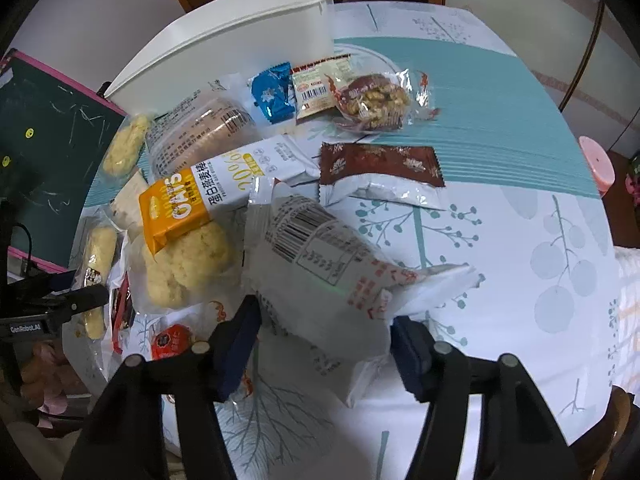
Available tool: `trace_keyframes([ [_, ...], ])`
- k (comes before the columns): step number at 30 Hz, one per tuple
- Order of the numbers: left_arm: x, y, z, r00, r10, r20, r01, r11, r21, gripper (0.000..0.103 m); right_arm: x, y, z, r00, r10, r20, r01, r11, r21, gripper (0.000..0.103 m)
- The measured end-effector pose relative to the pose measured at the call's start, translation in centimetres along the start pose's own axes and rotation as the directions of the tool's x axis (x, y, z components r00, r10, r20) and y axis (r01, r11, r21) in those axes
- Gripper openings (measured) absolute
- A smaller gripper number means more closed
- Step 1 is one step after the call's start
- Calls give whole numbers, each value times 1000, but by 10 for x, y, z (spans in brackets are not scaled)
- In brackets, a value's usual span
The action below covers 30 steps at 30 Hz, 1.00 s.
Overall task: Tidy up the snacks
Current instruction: 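Carry both bags into the white bin and open both grippers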
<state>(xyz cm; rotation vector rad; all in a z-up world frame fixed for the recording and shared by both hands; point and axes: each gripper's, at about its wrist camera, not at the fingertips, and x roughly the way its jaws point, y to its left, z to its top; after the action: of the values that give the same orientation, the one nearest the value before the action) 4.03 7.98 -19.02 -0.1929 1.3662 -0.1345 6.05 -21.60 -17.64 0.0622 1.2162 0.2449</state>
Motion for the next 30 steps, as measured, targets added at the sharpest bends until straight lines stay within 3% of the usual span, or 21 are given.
trace_keyframes([
  [7,-35,-12,5,996,-25,84,25,1000,-4,86,-27,-1,3,997,11,73,-11,1000,-2,56],
  [13,-92,-21,18,975,-81,206,79,997,14,86,-60,0,12,988,21,153,-21,1000,-1,55],
  [20,-172,-47,58,915,-107,390,81,993,82,86,-108,19,41,962,39,271,-25,998,-57,55],
  [24,-205,-61,91,878,-121,463,75,990,116,86,-133,37,74,936,40,349,-6,995,-97,56],
  [30,-238,-78,150,819,-199,538,113,976,189,87,-155,59,137,894,45,446,-1,995,-99,56],
])
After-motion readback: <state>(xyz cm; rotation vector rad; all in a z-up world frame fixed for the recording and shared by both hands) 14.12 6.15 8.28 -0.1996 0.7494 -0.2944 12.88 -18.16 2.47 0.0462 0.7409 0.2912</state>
